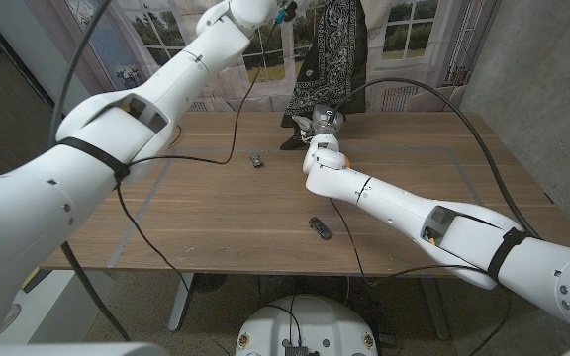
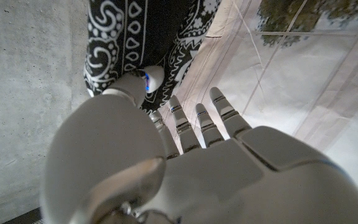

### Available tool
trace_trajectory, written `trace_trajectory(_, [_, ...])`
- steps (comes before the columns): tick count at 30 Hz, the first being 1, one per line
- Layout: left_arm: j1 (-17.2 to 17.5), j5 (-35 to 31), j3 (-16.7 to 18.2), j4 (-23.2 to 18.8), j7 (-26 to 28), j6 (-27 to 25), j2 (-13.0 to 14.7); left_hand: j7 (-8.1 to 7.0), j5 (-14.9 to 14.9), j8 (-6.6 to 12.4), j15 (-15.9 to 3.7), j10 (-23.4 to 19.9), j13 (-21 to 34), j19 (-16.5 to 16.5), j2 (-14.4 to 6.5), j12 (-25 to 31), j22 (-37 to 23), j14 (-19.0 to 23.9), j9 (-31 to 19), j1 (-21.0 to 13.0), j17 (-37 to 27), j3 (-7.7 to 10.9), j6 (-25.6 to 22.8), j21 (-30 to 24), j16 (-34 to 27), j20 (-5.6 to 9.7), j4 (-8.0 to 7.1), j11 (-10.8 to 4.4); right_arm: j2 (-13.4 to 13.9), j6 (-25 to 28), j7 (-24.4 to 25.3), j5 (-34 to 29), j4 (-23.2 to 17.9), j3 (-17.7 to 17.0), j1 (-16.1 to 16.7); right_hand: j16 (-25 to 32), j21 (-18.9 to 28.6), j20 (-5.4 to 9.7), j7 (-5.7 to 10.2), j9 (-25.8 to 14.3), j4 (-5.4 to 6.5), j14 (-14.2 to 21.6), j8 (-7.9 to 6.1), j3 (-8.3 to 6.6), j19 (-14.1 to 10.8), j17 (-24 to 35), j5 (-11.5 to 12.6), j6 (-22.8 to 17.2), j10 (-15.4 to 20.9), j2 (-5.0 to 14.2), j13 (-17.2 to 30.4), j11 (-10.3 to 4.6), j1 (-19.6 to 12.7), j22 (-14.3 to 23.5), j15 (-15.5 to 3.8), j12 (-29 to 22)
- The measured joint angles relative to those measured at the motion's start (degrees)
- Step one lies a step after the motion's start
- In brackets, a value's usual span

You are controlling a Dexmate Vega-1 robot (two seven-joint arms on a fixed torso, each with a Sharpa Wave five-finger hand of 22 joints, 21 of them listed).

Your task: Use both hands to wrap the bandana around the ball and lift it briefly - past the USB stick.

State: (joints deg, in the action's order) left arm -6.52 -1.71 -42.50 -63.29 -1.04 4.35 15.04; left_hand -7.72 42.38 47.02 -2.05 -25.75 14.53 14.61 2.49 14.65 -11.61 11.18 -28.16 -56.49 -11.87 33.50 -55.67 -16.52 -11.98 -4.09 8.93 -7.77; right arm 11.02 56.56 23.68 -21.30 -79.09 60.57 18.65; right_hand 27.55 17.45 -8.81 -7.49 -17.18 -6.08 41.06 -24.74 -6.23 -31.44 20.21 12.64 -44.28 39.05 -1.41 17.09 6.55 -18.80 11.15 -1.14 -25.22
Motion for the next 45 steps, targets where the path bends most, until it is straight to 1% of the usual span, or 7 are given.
trace_trajectory(16, [0.8, 0.0, -0.3, -2.7, -1.9, -0.4, 0.9, 0.32, 3.7, 1.32, 0.0, -0.3, 0.3, -0.1, 0.8, 0.0, 0.0, 0.0, 0.0, 0.9, 0.0, 1.97, 0.3, 0.0, 0.0, -0.52, 0.24, 0.31, -1.6, -2.8, 2.0, 3.0, 4.2, -1.1, -1.0, -2.3, -0.4, -1.27, -3.9, 3.0, 3.94, -3.9, 2.68, 6.33, 0.0, 1.5, 1.8, 0.1, -4.7, -4.32, -0.6, 3.22, 9.0, 0.0, 4.33, 2.2])
trace_trajectory(21, [0.9, -1.4, -0.5, -3.2, -1.5, -2.7, 1.0, 0.5, 4.6, 1.34, -0.18, -0.1, 0.3, -0.1, 0.9, 0.0, 0.0, -0.2, 0.0, 1.4, 0.0, 2.46, 0.5, 0.0, 0.0, -0.52, 0.2, 0.11, -0.2, -3.4, 0.9, 4.1, 2.4, -1.8, -1.0, -4.4, -1.6, -2.42, -3.24, 4.7, 5.37, -7.2, 7.12, 10.15, 1.2, 1.4, 4.7, 6.0, -9.2, -5.63, -1.8, 4.16, 12.7, 0.0, 5.13, 5.7])
trace_trajectory(25, [0.9, -2.3, -1.1, -3.8, -1.1, -4.1, 1.2, 0.5, 5.1, 1.34, -0.21, 0.1, 0.3, -0.1, 0.8, 0.0, 0.0, -0.2, 0.0, 1.9, 0.0, 2.87, 0.5, 0.0, 0.0, -0.52, 0.29, 0.31, 1.0, -5.1, -0.7, 5.7, 0.8, -2.7, -0.7, -2.8, -1.6, -2.48, -2.98, 5.2, 5.14, -3.2, 7.41, 10.68, 0.1, 1.5, 7.2, 3.9, -5.8, -3.87, -2.2, 3.91, 10.9, 0.0, 3.88, 5.2])
trace_trajectory(27, [0.9, -2.3, -1.2, -3.6, -0.9, -4.2, 1.2, 0.5, 5.2, 1.34, -0.2, 0.1, 0.3, -0.1, 0.8, 0.0, 0.0, -0.2, 0.0, 1.9, 0.0, 3.09, 0.5, 0.0, 0.0, -0.52, 0.07, 0.31, 1.0, -5.6, 0.0, 5.8, 0.6, -3.0, -0.4, 0.2, -1.3, -1.28, -1.95, 4.4, 2.23, 2.1, 5.52, 7.76, -1.6, 3.1, 8.0, -0.7, -0.6, 0.42, -1.6, 2.09, 3.2, 0.0, 1.48, 3.2])
trace_trajectory(30, [0.8, -2.7, -1.5, -3.6, -0.8, -4.4, 1.1, 0.49, 5.6, 1.34, -0.2, 0.1, 0.3, -0.1, 0.9, 0.0, 0.0, -0.2, 0.0, 2.1, 0.0, 3.26, 0.5, 0.0, 0.0, -0.52, 0.24, 0.31, 0.5, -6.0, 1.7, 5.7, 1.1, -3.3, 0.0, 5.6, -0.3, 1.22, 1.54, 2.2, -3.07, 8.0, 1.91, -0.52, -4.1, 7.4, 5.1, -6.4, 6.6, 5.36, 0.8, -1.62, -12.9, 0.3, -3.08, -0.6])
trace_trajectory(34, [0.8, -3.5, -1.7, -3.8, -0.5, -5.1, 1.2, 0.49, 6.0, 1.36, -0.2, 0.1, 0.3, -0.1, 1.1, 0.0, 0.0, -0.2, 0.0, 2.2, 0.0, 3.56, 0.5, 0.0, 0.0, -0.52, 0.09, 0.31, -0.4, -6.5, 4.7, 4.8, 2.3, -3.4, 0.3, 8.7, 0.1, 3.81, 4.83, 0.1, -4.23, 9.4, -0.8, -9.08, -4.2, 12.0, 1.5, -8.5, 9.4, 11.97, 3.5, -3.71, -31.7, 0.7, -4.55, -3.0])
trace_trajectory(45, [1.9, -5.5, -1.4, -7.4, 2.0, -8.8, 2.8, 1.02, 6.9, 2.39, -0.2, 0.7, 0.5, -0.1, 1.1, -0.3, 0.0, -0.2, 0.0, 3.0, 0.0, 4.34, 1.1, 0.0, 0.0, -0.52, -0.07, 0.39, -1.4, -5.5, 10.9, 2.5, 4.6, -4.2, 0.8, 7.0, 0.2, 5.71, 7.07, -1.3, -0.43, 5.6, -1.21, -14.99, -2.3, 14.2, -0.4, -6.5, 6.2, 11.09, 5.4, -6.04, -36.7, 1.3, -4.39, -3.0])
